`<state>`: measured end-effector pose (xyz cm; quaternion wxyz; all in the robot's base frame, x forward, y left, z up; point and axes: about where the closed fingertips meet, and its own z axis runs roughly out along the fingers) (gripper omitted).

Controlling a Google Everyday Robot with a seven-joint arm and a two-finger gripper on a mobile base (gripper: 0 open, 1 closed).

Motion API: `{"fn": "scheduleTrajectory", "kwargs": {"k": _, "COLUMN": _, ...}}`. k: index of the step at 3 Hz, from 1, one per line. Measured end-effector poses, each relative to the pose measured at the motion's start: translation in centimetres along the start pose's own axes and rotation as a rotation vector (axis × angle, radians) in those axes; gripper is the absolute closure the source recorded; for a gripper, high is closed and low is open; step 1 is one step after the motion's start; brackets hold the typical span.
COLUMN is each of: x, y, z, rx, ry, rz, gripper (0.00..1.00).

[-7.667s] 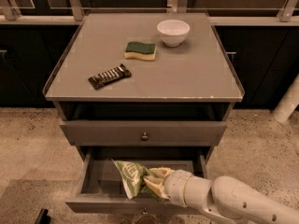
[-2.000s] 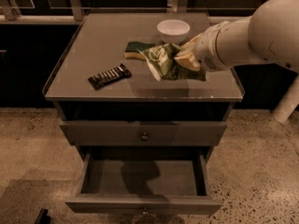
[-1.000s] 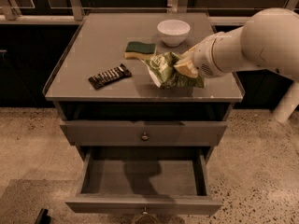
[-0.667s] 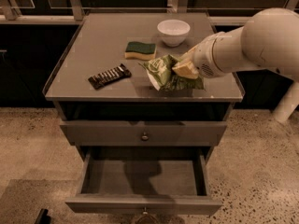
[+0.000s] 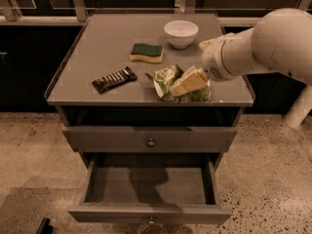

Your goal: Pick green jalapeno chip bag from middle drawer and place on counter

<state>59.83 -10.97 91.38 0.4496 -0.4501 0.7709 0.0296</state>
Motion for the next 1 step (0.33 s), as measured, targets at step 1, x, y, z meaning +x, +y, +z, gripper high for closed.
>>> {"fn": "scheduleTrajectory", "kwargs": {"k": 1, "x": 0.00, "y": 0.00, "z": 0.00, "rx": 0.000, "ry": 0.000, "rz": 0.000, "gripper": 0.00}}
